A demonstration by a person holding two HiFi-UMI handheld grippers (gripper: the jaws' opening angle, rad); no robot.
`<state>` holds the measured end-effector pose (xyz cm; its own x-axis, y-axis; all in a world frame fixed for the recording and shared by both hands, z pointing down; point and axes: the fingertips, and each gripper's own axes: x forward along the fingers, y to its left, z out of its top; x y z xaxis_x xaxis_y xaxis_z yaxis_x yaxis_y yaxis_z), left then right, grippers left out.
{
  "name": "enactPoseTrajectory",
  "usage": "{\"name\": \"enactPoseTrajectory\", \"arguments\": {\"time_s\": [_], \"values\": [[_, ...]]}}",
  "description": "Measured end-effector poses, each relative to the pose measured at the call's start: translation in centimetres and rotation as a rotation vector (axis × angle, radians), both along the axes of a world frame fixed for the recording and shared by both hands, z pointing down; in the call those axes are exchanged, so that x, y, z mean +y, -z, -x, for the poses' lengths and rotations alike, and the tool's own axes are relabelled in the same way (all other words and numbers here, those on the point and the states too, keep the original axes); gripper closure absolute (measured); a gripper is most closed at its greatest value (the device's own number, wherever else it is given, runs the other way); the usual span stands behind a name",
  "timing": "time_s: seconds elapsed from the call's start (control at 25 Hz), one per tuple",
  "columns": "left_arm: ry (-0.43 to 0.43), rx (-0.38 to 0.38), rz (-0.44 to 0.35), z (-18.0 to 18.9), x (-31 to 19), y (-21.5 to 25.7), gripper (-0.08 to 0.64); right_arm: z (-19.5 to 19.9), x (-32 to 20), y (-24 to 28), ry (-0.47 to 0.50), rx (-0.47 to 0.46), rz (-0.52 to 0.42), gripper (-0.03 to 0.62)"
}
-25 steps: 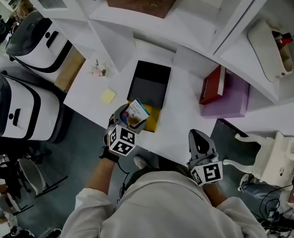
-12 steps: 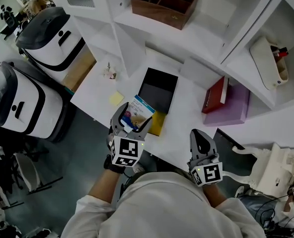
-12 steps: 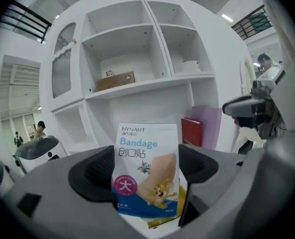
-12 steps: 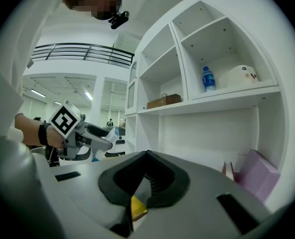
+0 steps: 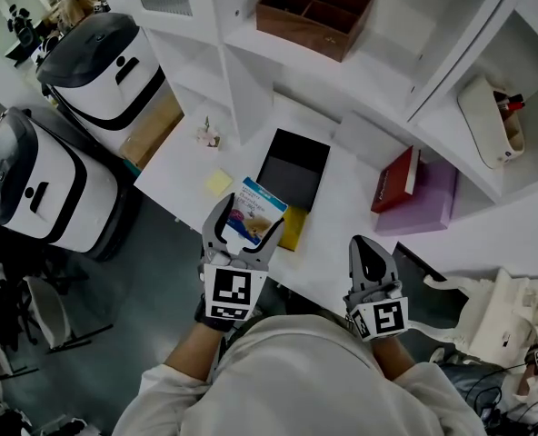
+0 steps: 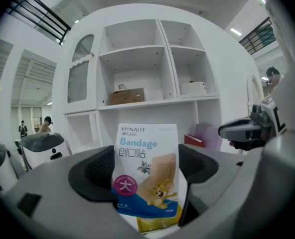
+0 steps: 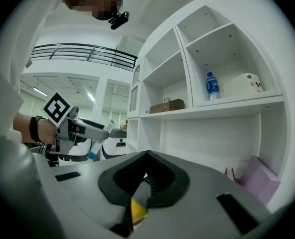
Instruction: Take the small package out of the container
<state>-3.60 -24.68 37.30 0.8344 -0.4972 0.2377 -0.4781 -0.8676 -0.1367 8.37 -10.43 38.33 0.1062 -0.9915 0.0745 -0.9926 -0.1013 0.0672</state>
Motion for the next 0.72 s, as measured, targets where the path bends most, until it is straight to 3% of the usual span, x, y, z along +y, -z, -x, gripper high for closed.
{"name": "enactPoseTrajectory", "arguments": {"time_s": [0.24, 0.72], "values": [[0.02, 0.035, 0.011, 0.77, 0.4, 0.84, 0.158, 0.08, 0.19, 0.11, -0.004, 0.005, -0.005, 0.569], [0.032, 0.031, 0.013, 0.92, 0.25, 0.73, 0.158, 0.03, -0.18, 0.03, 0.005, 0.007, -0.014, 0.569]]}}
